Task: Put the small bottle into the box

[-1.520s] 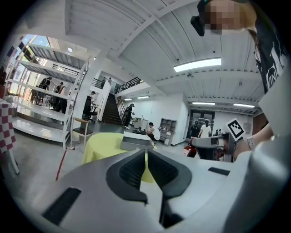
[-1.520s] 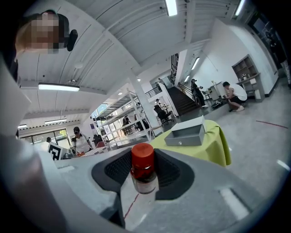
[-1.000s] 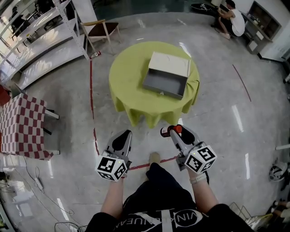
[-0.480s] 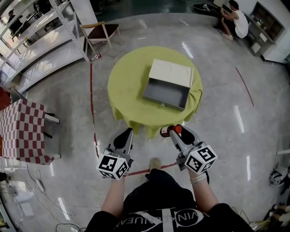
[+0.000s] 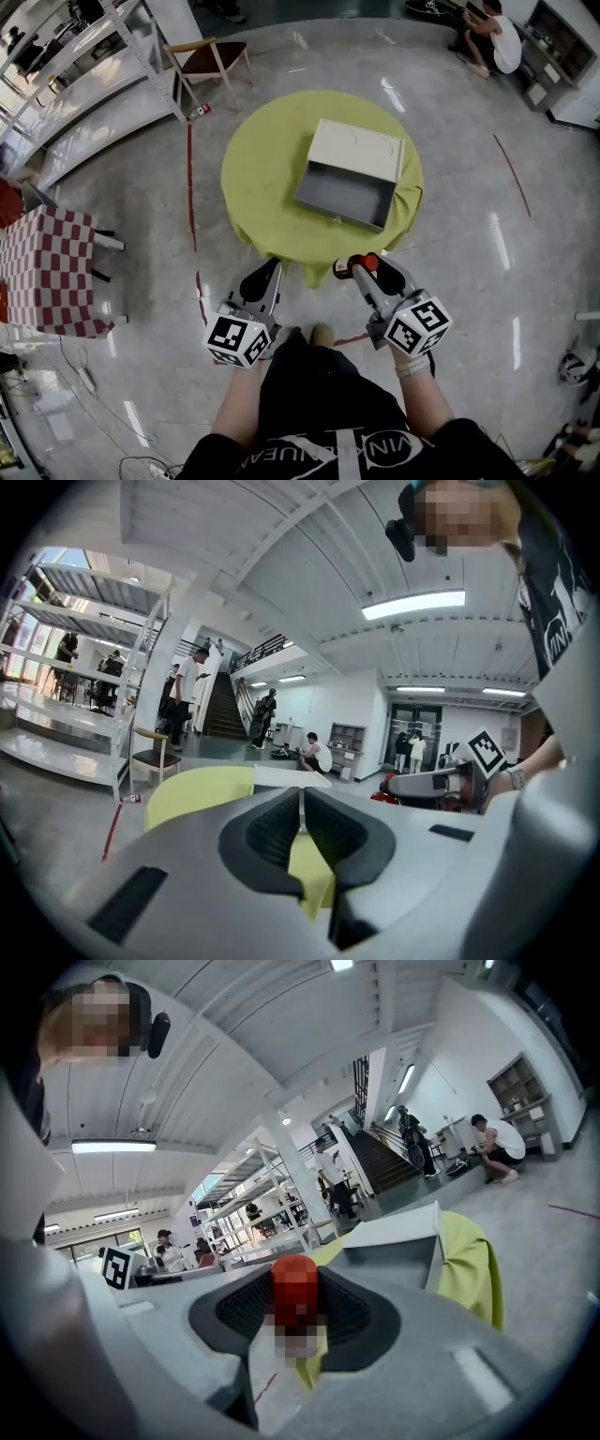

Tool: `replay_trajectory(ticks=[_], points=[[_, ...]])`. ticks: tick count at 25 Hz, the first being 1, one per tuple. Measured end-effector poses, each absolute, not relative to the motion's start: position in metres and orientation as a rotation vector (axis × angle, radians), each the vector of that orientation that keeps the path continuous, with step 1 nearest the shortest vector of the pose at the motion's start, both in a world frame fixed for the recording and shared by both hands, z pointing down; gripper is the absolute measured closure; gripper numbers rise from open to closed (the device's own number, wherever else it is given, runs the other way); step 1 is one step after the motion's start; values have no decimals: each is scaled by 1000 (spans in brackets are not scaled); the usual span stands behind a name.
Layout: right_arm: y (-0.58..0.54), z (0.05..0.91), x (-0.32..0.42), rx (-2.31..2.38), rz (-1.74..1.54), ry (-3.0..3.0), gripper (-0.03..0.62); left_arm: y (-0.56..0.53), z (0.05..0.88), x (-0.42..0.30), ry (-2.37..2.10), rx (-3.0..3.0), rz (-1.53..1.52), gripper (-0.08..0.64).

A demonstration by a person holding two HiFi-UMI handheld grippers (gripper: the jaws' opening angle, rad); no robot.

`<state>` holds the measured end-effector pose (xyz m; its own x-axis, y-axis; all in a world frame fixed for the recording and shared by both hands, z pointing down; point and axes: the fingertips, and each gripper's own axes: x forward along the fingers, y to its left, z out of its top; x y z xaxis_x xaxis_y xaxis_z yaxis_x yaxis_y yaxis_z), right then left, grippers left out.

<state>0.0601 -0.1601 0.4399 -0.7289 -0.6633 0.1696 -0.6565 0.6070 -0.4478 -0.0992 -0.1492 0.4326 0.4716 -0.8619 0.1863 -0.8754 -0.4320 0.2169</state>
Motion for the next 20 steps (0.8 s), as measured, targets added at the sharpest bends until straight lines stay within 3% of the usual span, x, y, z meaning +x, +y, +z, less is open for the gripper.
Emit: replay_trajectory(ticks=[20], points=[[-224,453,42,-1203,-802,2807,445,-226,460,-102,-1385,2435,68,537]])
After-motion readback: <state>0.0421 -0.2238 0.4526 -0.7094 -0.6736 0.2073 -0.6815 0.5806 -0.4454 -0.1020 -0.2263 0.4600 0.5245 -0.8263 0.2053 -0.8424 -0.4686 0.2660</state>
